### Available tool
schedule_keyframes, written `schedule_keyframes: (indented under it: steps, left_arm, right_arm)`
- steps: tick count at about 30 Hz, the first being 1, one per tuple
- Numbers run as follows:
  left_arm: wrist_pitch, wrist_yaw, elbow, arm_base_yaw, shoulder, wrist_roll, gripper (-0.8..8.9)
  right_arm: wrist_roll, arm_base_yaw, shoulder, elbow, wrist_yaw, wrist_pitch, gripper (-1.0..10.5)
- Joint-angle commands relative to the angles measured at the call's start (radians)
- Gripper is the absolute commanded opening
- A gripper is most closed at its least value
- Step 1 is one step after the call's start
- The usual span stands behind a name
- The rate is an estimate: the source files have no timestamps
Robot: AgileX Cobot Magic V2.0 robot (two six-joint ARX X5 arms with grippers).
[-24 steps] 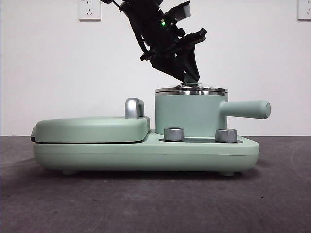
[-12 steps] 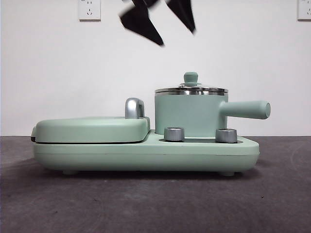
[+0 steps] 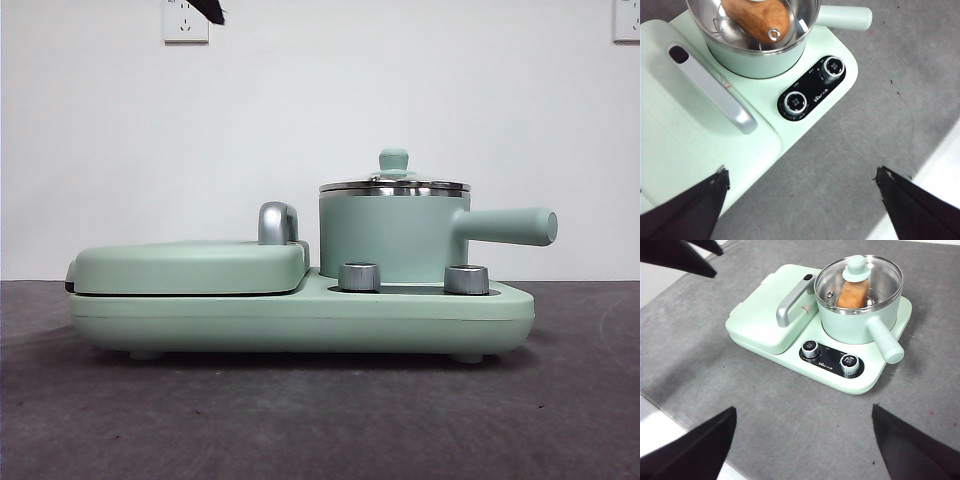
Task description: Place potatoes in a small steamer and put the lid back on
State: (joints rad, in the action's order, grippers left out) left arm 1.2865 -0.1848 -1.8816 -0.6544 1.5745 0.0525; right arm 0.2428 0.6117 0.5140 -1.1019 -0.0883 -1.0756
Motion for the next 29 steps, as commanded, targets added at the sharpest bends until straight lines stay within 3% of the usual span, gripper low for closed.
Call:
schedule_keyframes:
  steps: [1, 7, 15, 20, 27, 29]
  left_arm:
    - [-0.001, -0.003, 0.043, -0.009, -0.059, -0.019, 4.64]
    - [-0.059, -0.003, 0.294, -0.009, -0.292, -0.071, 4.64]
    - [-0.275, -0.003, 0.667, -0.009, -0.701, -0.208, 4.64]
    - [-0.366, -0.003, 0.850, -0.009, -0.920, -0.224, 4.64]
    - [-0.357, -0.003, 0.914, -0.009, -1.065, -0.229, 4.62]
    - [-0.366, -0.003, 0.914, -0.009, -1.083, -0.224, 4.18]
  right_arm:
    - [-0.011, 0.008, 0.007, -0.009, -0.034, 0.010, 4.3]
    - [-0.039, 0.008, 0.007, -0.009, -0.082, 0.010, 4.3]
    - [-0.046, 0.008, 0.007, -0.009, -0.103, 0.013, 4.3]
    - [-0.048, 0.008, 0.007, -0.009, -0.100, 0.012, 4.3]
    - [-0.048, 0.008, 0.007, -0.009, -0.095, 0.013, 4.3]
    - [-0.048, 0.008, 0.007, -0.009, -0.097, 0.008, 3.9]
